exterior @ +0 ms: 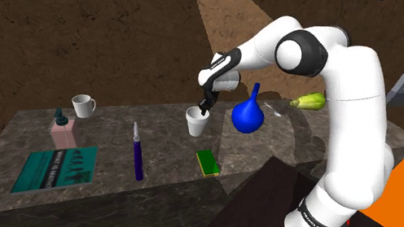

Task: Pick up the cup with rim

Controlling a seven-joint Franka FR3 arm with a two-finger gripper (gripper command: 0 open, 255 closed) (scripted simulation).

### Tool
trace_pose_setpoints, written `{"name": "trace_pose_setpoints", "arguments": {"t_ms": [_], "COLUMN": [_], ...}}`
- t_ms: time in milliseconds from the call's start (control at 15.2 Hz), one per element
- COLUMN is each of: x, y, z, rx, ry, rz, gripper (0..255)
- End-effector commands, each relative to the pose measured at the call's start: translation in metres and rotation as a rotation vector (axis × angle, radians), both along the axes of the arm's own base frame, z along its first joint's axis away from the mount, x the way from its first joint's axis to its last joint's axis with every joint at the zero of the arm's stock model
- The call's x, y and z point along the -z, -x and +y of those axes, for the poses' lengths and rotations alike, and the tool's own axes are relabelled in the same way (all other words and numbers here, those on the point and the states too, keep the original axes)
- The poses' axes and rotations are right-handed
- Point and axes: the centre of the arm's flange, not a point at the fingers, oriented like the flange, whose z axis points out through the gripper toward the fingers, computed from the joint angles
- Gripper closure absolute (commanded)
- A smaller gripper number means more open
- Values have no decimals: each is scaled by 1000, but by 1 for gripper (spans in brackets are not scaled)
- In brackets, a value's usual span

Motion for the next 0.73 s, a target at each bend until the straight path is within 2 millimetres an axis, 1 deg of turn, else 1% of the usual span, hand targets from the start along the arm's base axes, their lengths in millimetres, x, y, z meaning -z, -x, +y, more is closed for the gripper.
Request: {"name": "trace_pose_setpoints", "arguments": {"t_ms": [0, 132, 660], "x": [1, 0, -42], "y": [0, 0, 0], "z": [0, 0, 0], "rx": [0, 0, 0], "ry": [0, 0, 0], "rz": [1, 1, 1], "gripper": [255, 255, 255]}}
